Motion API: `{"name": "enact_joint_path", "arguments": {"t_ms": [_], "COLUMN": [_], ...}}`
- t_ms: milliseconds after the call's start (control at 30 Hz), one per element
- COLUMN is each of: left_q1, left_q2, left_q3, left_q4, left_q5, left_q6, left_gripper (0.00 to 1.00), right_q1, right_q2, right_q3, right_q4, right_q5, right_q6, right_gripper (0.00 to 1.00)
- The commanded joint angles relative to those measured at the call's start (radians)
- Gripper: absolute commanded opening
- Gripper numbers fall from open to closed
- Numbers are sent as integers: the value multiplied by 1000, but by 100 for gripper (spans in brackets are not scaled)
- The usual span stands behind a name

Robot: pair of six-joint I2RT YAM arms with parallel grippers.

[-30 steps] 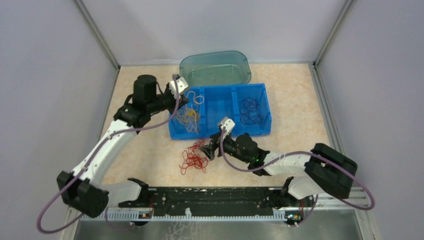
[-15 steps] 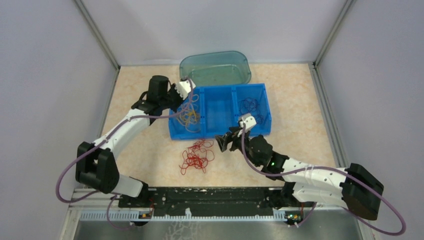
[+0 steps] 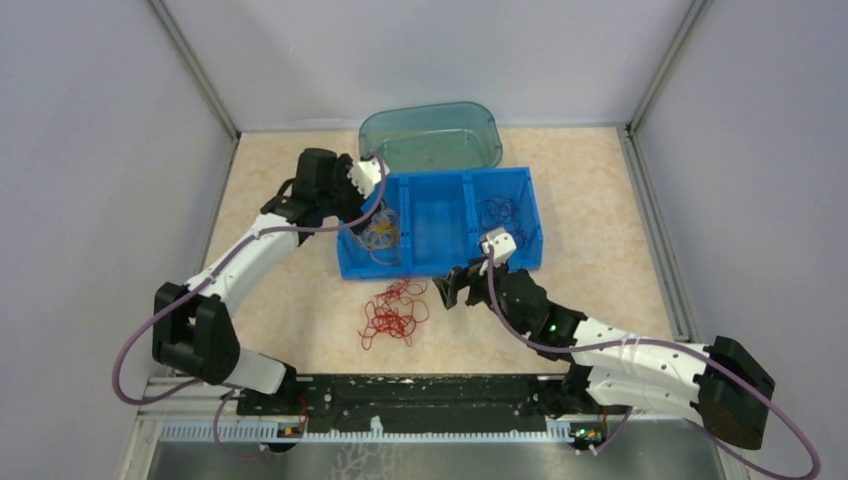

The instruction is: Untangle the cables

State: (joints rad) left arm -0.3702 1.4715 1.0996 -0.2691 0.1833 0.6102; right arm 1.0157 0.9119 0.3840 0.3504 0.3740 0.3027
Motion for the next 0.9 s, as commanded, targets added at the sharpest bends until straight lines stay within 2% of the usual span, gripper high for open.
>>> {"name": "enact_joint_path", "arguments": {"t_ms": [0, 67, 133, 233, 333, 433, 567, 700, 867], "left_q1": [11, 23, 32, 36, 37, 42, 73, 102, 105], "left_q2": [-90, -115, -151, -210, -274, -362, -435, -408, -374], "left_q3": [123, 162, 175, 160, 129, 53, -13, -5, 6], "left_q4": [-128, -190, -242, -301, -379, -389, -353, -334, -292], "left_q5": [93, 153, 208, 266, 343, 376, 382, 359, 272], "left_q6": [-61, -85, -99, -106, -65, -15, -37, -122, -184], "left_gripper": [100, 100, 100, 100, 100, 100, 100, 100, 100], "right_q1": [-85, -109, -108, -75, 16, 73, 184, 250, 275], "right_q2": [-18, -11, 39, 147, 226, 303, 409, 540, 669], "right_q3": [67, 45, 71, 152, 194, 229, 296, 389, 479], "right_q4": [10, 102, 84, 10, 8, 15, -36, -92, -143], "right_q5": [-145, -299, -386, -468, -497, -555, -521, -423, -423], "right_q6": [118, 49, -8, -92, -218, -344, -618, -775, -903], "right_gripper": [99, 99, 98, 91, 88, 85, 84, 84, 83]}}
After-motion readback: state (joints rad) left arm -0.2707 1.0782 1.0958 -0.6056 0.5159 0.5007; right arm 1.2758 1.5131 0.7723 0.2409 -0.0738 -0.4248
